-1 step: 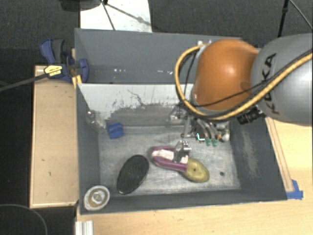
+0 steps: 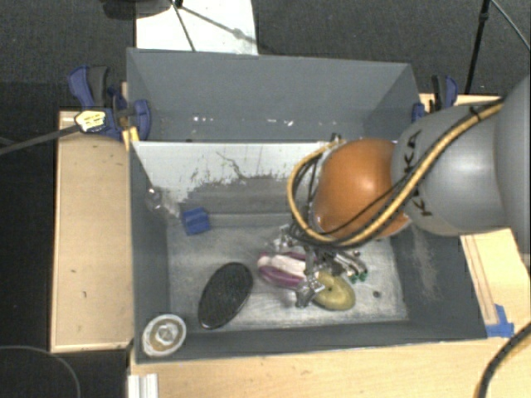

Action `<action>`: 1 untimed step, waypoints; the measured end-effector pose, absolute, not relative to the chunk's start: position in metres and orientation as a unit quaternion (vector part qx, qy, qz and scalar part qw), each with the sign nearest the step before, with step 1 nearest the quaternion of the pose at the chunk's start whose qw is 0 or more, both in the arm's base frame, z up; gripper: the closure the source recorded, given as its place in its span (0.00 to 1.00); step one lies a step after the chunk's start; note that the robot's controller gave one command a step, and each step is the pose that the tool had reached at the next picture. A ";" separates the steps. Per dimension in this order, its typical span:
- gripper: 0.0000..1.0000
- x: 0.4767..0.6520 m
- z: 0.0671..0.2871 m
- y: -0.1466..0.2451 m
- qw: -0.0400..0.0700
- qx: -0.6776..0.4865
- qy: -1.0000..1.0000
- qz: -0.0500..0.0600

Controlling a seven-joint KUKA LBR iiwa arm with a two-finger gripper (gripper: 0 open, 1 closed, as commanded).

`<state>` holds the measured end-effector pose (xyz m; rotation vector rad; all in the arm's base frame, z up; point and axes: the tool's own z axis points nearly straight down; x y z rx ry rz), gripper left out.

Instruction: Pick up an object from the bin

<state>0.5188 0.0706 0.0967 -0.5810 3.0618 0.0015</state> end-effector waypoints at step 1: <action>0.00 0.546 0.079 0.038 0.005 -0.155 0.988 0.000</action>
Offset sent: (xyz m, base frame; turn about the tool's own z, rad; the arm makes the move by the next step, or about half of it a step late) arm 0.0244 -0.0317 -0.0193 0.0591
